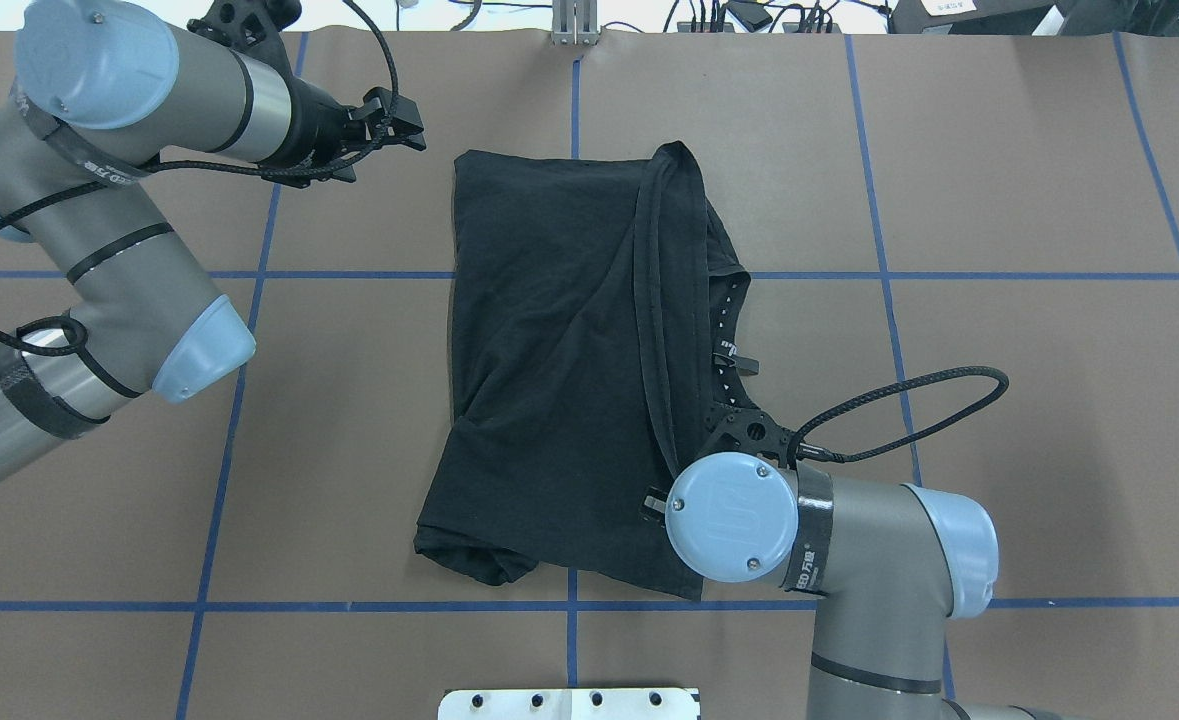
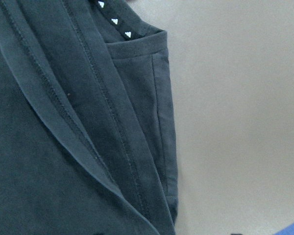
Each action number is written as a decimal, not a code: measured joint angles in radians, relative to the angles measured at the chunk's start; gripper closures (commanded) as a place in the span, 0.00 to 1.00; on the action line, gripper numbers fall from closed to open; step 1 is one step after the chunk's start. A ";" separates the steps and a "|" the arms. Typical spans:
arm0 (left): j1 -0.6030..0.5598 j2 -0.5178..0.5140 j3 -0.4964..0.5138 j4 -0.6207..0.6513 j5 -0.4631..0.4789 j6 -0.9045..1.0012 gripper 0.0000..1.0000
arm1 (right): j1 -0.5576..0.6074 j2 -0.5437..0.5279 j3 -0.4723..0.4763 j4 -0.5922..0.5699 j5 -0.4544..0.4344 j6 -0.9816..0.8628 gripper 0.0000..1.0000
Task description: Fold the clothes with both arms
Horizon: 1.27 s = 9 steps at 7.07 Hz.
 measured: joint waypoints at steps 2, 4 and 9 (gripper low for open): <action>0.001 0.000 0.000 0.000 0.000 0.000 0.09 | 0.035 0.036 -0.071 0.016 0.003 -0.137 0.43; 0.001 0.000 0.000 0.000 0.000 0.000 0.09 | 0.058 0.112 -0.157 -0.001 -0.001 -0.354 0.62; 0.002 0.001 0.001 0.000 0.000 0.000 0.09 | 0.066 0.175 -0.242 -0.016 -0.014 -0.526 1.00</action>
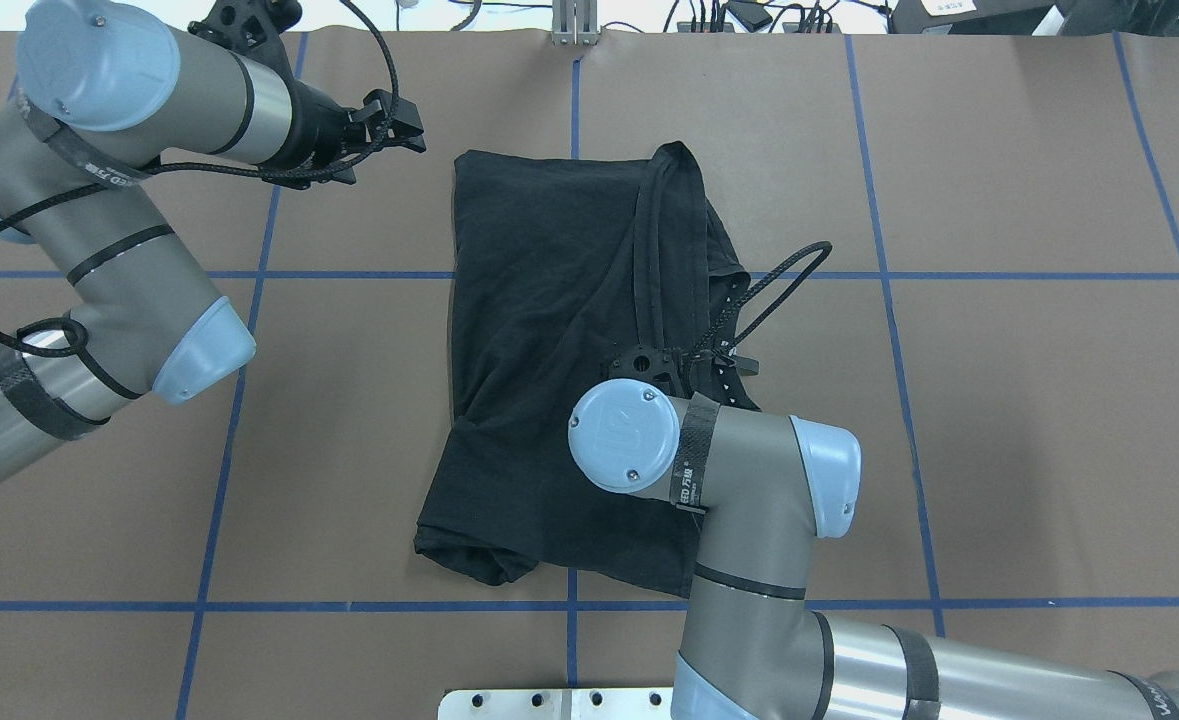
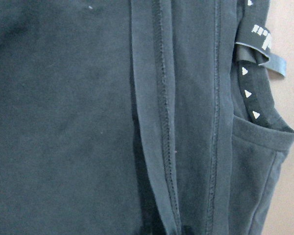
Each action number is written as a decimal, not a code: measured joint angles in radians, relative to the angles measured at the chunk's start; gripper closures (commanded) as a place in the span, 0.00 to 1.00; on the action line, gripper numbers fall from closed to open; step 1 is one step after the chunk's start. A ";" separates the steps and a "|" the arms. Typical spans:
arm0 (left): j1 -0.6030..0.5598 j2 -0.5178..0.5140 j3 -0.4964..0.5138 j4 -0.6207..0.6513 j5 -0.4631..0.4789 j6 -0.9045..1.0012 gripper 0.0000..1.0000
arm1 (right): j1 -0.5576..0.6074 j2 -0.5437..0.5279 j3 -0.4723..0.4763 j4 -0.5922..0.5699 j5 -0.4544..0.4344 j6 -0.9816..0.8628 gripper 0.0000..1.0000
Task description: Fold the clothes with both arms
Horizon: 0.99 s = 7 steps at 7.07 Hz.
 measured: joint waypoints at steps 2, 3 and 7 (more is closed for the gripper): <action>0.000 0.004 0.000 0.000 0.001 0.000 0.09 | 0.012 0.001 0.004 -0.009 0.009 -0.020 1.00; 0.000 0.005 -0.001 0.000 0.001 0.000 0.09 | 0.019 0.000 0.018 -0.031 0.014 -0.042 1.00; 0.000 0.006 -0.006 0.000 0.003 -0.013 0.09 | -0.071 -0.130 0.113 -0.101 -0.011 0.152 0.75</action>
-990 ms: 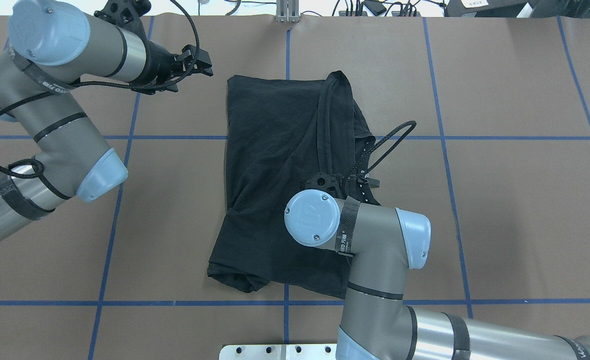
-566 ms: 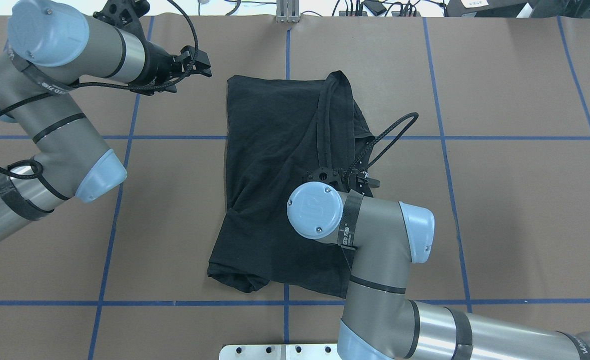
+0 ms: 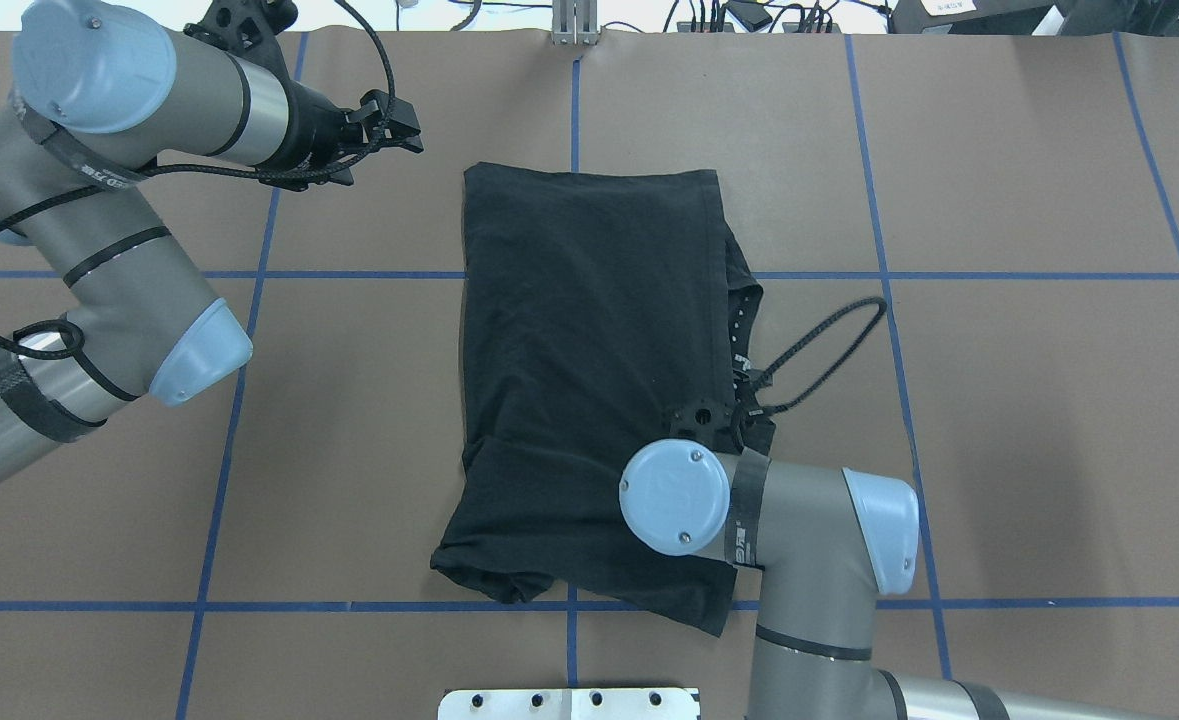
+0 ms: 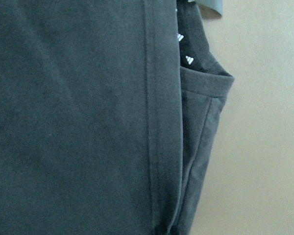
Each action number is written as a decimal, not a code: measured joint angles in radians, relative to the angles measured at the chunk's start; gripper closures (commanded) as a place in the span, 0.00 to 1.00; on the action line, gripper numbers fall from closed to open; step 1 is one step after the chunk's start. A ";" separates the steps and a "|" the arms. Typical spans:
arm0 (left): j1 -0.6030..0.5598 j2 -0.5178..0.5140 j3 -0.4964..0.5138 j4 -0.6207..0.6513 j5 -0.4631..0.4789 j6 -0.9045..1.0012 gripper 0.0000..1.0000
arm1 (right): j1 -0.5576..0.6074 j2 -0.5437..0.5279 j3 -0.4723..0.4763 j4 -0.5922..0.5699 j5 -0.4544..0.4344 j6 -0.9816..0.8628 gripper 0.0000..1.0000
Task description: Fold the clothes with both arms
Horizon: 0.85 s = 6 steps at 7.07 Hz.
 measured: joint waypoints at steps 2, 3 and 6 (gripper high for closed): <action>0.000 0.000 0.001 0.000 0.001 -0.001 0.09 | 0.041 -0.009 0.010 0.019 0.034 0.012 0.00; 0.002 0.000 0.003 0.000 0.002 -0.002 0.09 | 0.080 -0.007 0.022 0.021 0.073 -0.011 0.00; 0.007 0.000 0.006 0.000 0.002 -0.002 0.09 | 0.113 0.002 0.078 0.037 0.142 0.128 0.00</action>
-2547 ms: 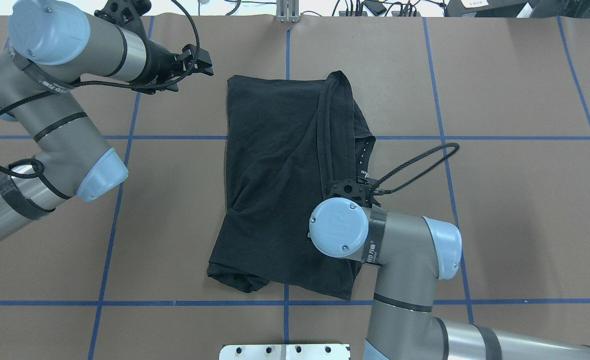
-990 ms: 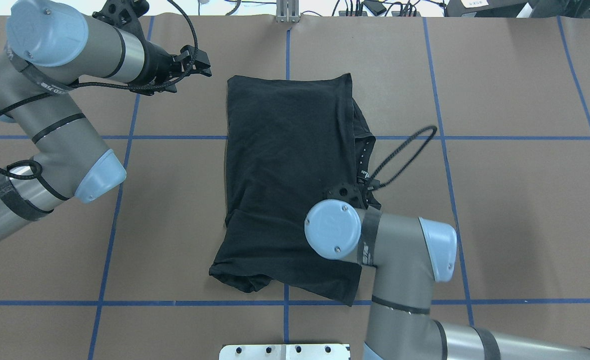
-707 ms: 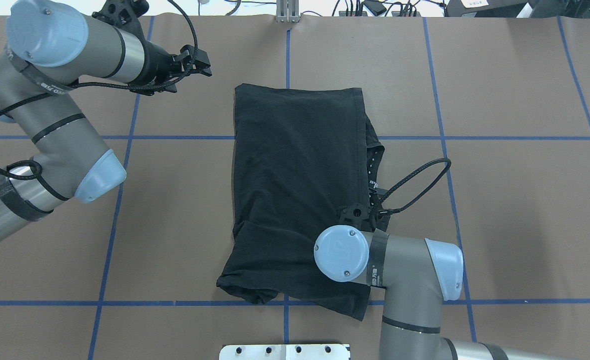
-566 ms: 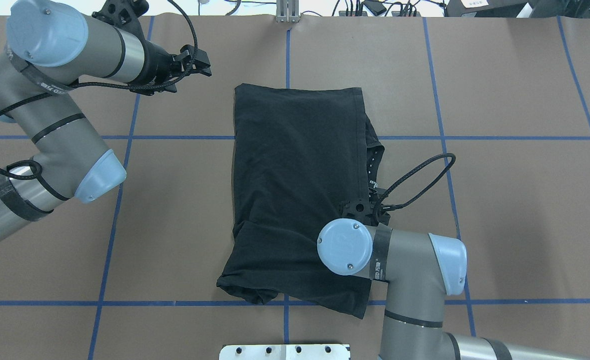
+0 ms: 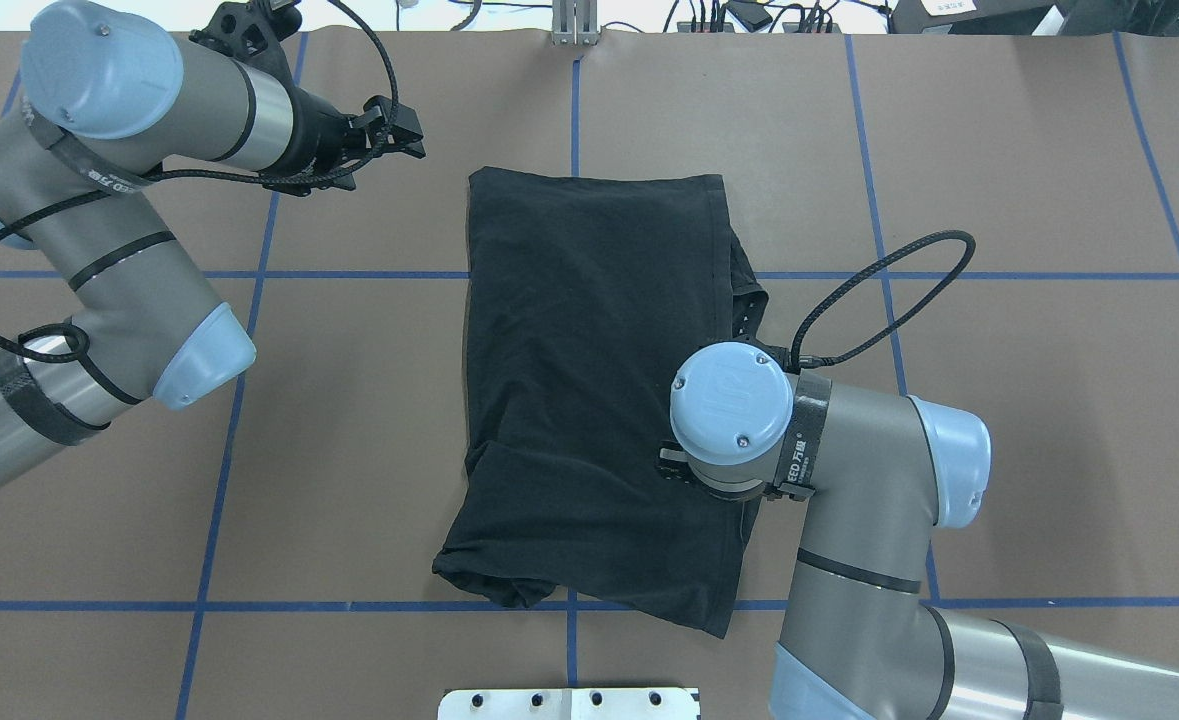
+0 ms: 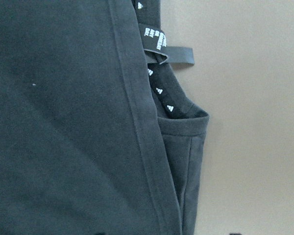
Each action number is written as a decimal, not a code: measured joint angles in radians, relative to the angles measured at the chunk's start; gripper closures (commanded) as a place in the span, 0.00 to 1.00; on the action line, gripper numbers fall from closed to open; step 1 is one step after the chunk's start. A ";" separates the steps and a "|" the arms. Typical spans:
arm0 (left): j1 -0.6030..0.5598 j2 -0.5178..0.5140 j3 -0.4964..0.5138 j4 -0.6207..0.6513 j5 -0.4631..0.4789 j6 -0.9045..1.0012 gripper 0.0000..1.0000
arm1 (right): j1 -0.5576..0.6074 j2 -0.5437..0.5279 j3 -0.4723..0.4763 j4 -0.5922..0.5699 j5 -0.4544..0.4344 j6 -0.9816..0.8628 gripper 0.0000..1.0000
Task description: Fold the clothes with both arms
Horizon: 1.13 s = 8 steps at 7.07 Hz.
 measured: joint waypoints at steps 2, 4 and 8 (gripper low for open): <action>0.000 0.001 0.001 0.000 0.000 0.001 0.09 | -0.045 -0.028 -0.003 0.181 -0.028 0.464 0.01; 0.001 0.001 0.002 0.000 0.000 0.002 0.09 | -0.086 -0.099 -0.004 0.339 -0.096 0.810 0.03; 0.001 0.001 0.002 0.000 0.001 0.001 0.09 | -0.138 -0.154 0.005 0.372 -0.153 0.960 0.00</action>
